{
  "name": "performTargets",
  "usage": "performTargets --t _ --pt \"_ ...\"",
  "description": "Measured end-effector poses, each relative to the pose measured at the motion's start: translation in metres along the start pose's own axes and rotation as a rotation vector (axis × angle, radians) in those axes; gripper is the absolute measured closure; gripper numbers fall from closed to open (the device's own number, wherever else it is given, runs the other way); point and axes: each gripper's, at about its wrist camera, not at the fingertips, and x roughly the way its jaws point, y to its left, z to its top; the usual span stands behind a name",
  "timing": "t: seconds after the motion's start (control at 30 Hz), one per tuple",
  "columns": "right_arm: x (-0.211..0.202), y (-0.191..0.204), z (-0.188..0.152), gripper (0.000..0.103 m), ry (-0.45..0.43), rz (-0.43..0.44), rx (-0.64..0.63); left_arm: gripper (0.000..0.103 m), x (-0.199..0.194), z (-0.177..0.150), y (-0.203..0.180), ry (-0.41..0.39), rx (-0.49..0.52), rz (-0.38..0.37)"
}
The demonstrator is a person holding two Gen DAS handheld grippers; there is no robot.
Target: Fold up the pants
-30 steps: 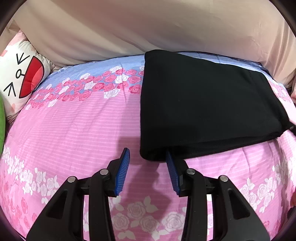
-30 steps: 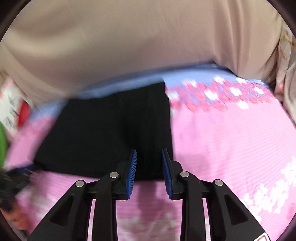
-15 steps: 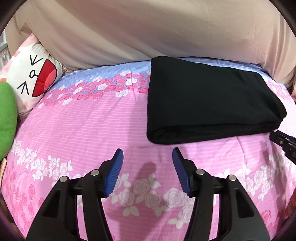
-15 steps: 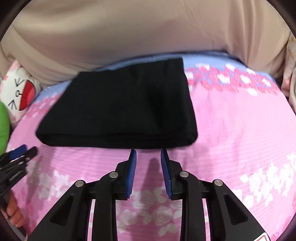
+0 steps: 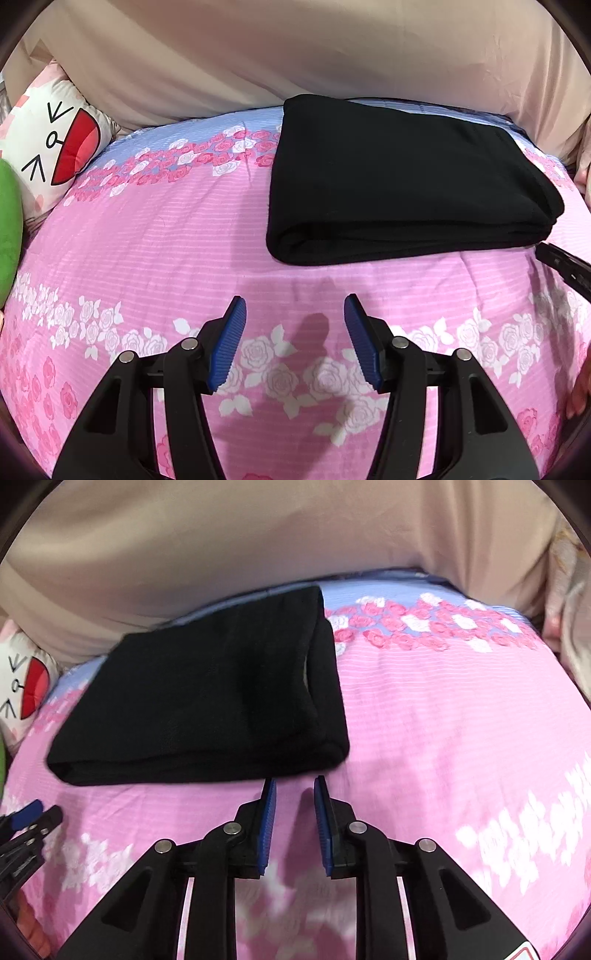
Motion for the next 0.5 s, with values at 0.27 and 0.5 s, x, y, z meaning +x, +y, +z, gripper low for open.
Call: performTargets --t 0.27,0.5 --pt "-0.071 0.011 -0.059 0.059 -0.138 -0.01 -0.012 0.008 -0.048 -0.022 0.005 -0.136 -0.031 -0.012" --pt "-0.106 0.022 -0.088 0.041 -0.268 -0.041 -0.048 0.005 -0.062 -0.061 0.005 -0.199 -0.047 -0.003"
